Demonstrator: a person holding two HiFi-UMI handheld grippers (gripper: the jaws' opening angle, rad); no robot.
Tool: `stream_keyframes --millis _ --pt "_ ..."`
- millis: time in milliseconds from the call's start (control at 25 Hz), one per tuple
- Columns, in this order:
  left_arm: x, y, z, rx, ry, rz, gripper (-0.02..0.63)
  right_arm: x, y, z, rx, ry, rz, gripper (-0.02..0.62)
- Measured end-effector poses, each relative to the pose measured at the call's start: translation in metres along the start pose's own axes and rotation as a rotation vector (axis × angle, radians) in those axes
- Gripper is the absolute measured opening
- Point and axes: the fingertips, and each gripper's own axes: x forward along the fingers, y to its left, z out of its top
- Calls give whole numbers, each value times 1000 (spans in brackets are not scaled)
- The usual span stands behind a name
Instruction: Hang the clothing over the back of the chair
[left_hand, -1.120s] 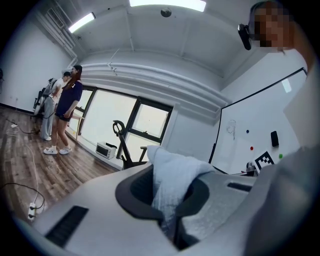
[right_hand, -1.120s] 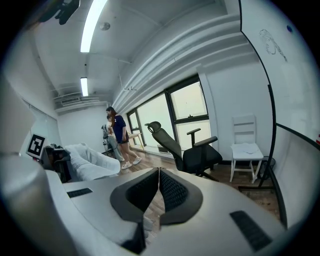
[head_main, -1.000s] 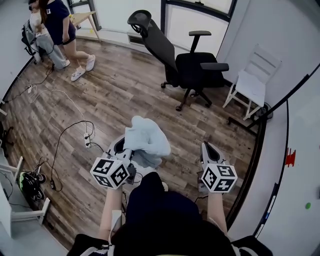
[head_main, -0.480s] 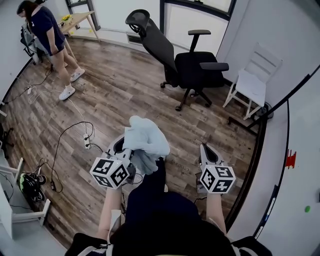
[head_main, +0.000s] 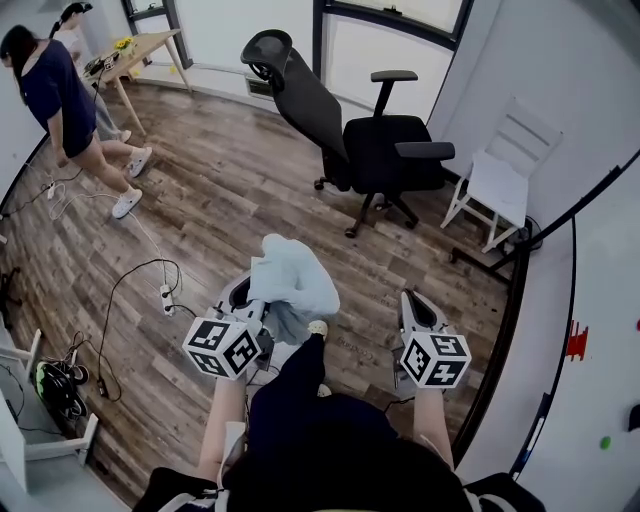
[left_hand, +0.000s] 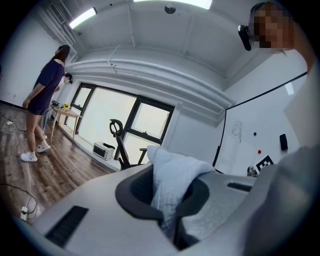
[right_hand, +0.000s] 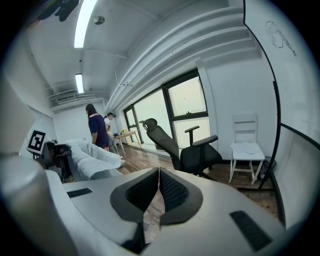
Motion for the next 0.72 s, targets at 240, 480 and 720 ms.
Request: stream_keyframes --millis 240,480,720 --pt "42 30 25 -5 -7 1 18 47 -6 39 -14 -18 -3 31" --pt "86 50 46 11 -10 -18 18 87 -14 72 -16 -39 -16 31" --pt "122 73 57 11 -7 -24 18 126 -18 89 -23 -34 -18 31"
